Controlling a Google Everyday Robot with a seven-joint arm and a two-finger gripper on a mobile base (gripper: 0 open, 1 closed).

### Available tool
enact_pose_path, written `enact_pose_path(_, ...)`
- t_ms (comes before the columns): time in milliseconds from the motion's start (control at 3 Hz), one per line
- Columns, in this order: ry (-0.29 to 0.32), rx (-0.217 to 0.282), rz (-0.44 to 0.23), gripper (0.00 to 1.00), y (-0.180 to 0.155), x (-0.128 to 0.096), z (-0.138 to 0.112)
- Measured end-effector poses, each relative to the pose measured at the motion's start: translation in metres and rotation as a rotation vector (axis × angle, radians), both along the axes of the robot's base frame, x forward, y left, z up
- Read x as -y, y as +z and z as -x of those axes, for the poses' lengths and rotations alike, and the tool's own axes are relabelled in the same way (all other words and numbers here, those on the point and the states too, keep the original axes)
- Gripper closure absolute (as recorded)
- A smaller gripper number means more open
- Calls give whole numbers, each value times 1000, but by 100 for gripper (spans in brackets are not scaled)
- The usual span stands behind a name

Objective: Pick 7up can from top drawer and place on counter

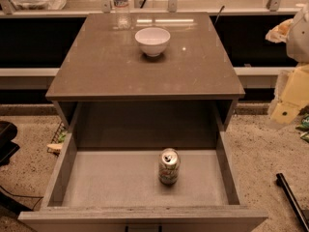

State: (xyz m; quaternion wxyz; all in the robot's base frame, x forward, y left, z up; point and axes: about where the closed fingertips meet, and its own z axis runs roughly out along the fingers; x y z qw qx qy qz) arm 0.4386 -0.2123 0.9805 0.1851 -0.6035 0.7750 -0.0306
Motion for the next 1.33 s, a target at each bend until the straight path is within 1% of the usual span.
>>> enact_pose_path(333,88,21,-198,0,-52,-8,-1)
enact_pose_path(667,139,38,-404,0,-119,-24,-4)
enact_pose_path(1000,212,91,-643,0,-151,-56,-4)
enact_pose_path(1333,322,163,-878,0,-161,-93,-1)
